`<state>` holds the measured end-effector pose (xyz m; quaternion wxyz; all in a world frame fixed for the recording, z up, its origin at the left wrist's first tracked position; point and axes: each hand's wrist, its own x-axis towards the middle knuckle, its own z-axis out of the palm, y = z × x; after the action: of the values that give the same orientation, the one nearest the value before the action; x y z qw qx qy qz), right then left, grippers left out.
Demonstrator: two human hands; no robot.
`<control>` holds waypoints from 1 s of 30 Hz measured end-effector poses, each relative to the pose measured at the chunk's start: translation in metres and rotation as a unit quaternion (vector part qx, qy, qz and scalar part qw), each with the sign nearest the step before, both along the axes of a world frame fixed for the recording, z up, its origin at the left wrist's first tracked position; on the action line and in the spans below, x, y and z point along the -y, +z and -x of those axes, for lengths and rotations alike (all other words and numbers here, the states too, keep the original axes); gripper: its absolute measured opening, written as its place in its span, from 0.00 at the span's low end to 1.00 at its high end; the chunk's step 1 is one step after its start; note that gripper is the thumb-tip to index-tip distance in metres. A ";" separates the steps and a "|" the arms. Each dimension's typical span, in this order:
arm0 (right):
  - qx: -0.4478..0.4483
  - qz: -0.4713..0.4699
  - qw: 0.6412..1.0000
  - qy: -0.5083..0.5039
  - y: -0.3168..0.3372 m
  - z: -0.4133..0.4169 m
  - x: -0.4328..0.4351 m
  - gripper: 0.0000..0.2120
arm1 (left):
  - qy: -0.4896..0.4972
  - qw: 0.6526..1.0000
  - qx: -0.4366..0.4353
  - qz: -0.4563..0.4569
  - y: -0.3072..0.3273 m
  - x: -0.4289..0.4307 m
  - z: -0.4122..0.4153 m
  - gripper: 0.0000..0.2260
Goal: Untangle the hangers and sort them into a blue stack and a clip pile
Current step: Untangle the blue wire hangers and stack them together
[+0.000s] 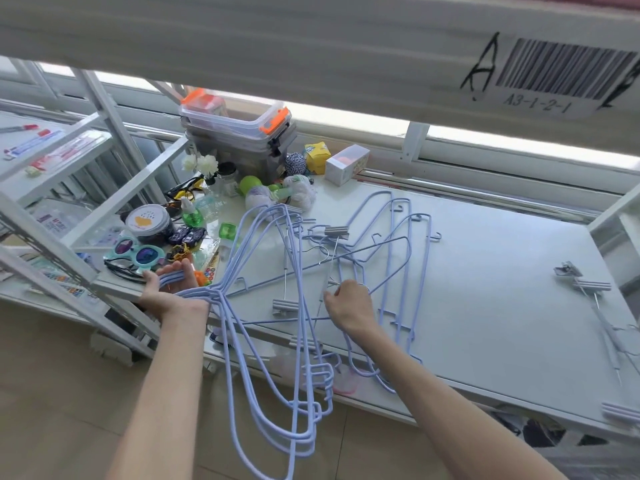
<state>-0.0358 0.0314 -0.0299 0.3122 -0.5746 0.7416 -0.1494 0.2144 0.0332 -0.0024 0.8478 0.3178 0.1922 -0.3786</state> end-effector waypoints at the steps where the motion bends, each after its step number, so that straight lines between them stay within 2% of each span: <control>1: 0.000 -0.018 1.000 0.017 0.000 -0.005 0.002 0.11 | -0.001 1.000 0.001 -0.001 0.001 0.000 -0.001 0.11; 5: -0.075 -0.049 0.993 0.081 0.005 -0.014 0.007 0.07 | -0.002 1.000 0.000 0.001 0.003 -0.003 -0.004 0.10; 10: -0.119 -0.024 0.984 0.131 0.002 -0.018 0.012 0.07 | -0.010 1.000 0.003 0.000 0.004 -0.006 -0.007 0.11; 14: -0.071 -0.057 0.991 0.096 -0.002 -0.009 0.016 0.13 | -0.016 1.000 0.005 -0.008 0.004 -0.008 -0.007 0.11; 20: 0.024 -0.093 0.995 0.009 0.008 0.014 0.028 0.08 | -0.024 1.000 0.000 -0.020 0.006 -0.006 -0.002 0.11; 23: 0.052 -0.094 0.994 0.000 0.007 0.021 0.031 0.11 | -0.033 0.999 -0.003 0.003 0.005 -0.004 -0.003 0.13; 30: -0.014 -0.058 0.997 0.056 -0.001 0.017 0.033 0.17 | -0.052 0.999 0.013 -0.006 0.001 0.001 -0.004 0.10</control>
<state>-0.0529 -0.0012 -0.0311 0.3424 -0.5982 0.7201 -0.0799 0.2182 0.0317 -0.0013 0.8275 0.3376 0.1669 -0.4164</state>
